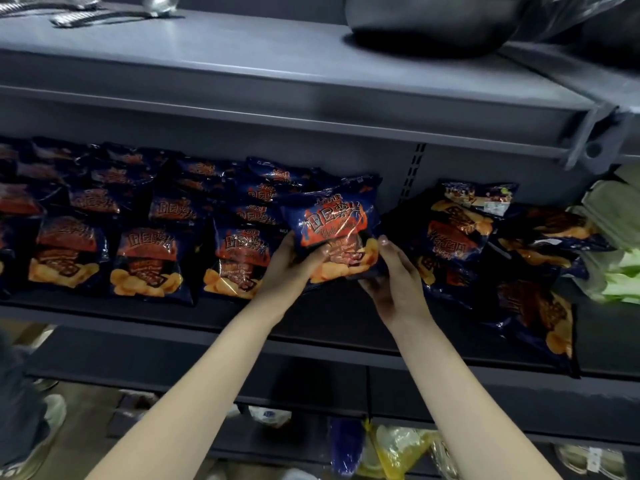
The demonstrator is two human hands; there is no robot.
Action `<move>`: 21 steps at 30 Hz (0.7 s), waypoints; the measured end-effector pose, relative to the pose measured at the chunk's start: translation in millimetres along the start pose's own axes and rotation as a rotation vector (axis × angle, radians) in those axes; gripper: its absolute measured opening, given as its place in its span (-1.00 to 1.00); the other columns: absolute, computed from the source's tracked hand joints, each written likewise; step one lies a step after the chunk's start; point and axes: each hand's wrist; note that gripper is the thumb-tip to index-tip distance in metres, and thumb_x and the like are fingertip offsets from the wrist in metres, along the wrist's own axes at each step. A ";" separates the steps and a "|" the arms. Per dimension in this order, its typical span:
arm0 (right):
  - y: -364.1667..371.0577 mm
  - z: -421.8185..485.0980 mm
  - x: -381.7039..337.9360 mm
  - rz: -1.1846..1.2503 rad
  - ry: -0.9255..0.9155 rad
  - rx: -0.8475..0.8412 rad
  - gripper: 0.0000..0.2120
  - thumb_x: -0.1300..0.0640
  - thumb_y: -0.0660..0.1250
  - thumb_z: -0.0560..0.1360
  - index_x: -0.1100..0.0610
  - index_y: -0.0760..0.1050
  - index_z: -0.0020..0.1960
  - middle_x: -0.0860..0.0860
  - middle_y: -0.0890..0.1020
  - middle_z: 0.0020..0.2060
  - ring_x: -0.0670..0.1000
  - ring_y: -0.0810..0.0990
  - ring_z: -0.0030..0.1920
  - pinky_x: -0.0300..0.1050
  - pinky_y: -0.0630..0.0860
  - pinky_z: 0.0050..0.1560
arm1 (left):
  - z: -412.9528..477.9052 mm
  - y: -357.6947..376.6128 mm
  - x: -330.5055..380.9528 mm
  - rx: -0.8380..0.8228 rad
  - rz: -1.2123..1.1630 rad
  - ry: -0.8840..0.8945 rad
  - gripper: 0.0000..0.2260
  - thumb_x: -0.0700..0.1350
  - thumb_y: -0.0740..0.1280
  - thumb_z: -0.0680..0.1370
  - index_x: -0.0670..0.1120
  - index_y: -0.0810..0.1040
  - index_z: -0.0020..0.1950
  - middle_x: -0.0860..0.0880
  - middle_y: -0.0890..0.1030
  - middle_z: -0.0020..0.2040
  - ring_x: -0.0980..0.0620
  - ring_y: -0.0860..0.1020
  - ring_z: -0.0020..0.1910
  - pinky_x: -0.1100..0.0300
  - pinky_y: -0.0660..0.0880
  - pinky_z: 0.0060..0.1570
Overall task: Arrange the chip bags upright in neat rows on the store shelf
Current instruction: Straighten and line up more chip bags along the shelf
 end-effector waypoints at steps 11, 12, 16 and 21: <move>-10.9 5.0 11.0 -0.875 -0.324 -0.225 -0.29 0.15 0.49 0.38 -0.08 0.22 0.41 -0.20 0.54 0.20 -0.28 0.49 0.19 -0.23 0.44 0.26 | 6.5 -9.1 -17.4 -0.022 0.307 0.035 -0.48 -0.06 0.34 0.52 -0.01 0.22 0.43 0.29 0.45 0.04 0.42 0.41 0.00 0.65 0.26 -0.08; -11.5 5.7 14.6 -0.919 -0.339 -0.196 -0.28 0.13 0.48 0.38 -0.10 0.20 0.42 -0.20 0.54 0.20 -0.26 0.50 0.19 -0.27 0.44 0.23 | 5.3 -6.7 -21.6 -0.007 0.338 0.039 -0.44 -0.05 0.35 0.51 -0.02 0.18 0.45 0.25 0.47 0.07 0.39 0.43 0.00 0.64 0.26 -0.09; -14.9 12.7 31.2 -1.012 -0.407 -0.102 -0.30 0.05 0.41 0.42 -0.12 0.16 0.45 -0.12 0.53 0.22 -0.10 0.49 0.23 -0.08 0.47 0.24 | 3.2 2.9 -39.5 -0.003 0.466 0.148 -0.34 -0.15 0.39 0.47 -0.03 0.12 0.47 0.06 0.43 0.27 0.31 0.40 0.12 0.63 0.26 0.08; -20.8 17.5 53.6 -1.095 -0.293 -0.053 -0.26 0.10 0.32 0.51 0.04 -0.03 0.54 0.07 0.45 0.31 0.08 0.44 0.30 0.04 0.42 0.29 | -2.9 6.6 -60.5 -0.039 0.629 0.061 -0.13 -0.08 0.35 0.51 -0.02 -0.29 0.50 -0.10 0.03 0.53 0.00 0.30 0.40 0.34 0.22 0.22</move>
Point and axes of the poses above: each hand's wrist, its own z-axis towards the middle knuckle, its own y-axis out of the palm, x = y × z
